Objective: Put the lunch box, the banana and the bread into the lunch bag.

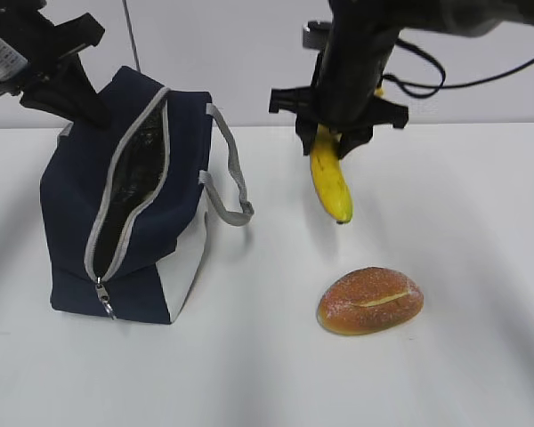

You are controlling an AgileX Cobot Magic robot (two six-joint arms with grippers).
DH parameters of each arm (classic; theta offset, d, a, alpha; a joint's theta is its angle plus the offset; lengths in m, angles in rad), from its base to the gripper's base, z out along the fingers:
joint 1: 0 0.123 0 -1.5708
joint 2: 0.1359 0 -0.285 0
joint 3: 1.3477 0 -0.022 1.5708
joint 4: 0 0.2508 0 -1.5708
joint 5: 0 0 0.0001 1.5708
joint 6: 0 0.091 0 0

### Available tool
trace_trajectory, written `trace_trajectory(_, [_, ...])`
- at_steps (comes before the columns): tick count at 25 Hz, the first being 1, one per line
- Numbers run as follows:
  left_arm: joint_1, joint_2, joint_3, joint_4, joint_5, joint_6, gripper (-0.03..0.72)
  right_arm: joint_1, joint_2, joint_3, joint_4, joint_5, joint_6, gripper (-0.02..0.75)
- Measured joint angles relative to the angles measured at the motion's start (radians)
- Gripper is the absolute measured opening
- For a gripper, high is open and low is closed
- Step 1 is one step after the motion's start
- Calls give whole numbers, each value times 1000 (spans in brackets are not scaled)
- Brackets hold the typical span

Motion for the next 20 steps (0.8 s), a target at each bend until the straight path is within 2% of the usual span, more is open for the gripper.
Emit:
trace_trajectory(3, [0, 0, 0, -4, -1, 0, -2, 0, -35, -97, 19, 63, -110, 321])
trace_trajectory(7, [0, 0, 0, -13, -2, 0, -2, 0, -67, -227, 126, 130, -216, 321])
trace_trajectory(11, [0, 0, 0, -23, -2, 0, -2, 0, -75, -307, 321, 182, -323, 320])
trace_trajectory(20, [0, 0, 0, -30, -3, -10, -2, 10, -66, -312, 697, 219, -546, 320])
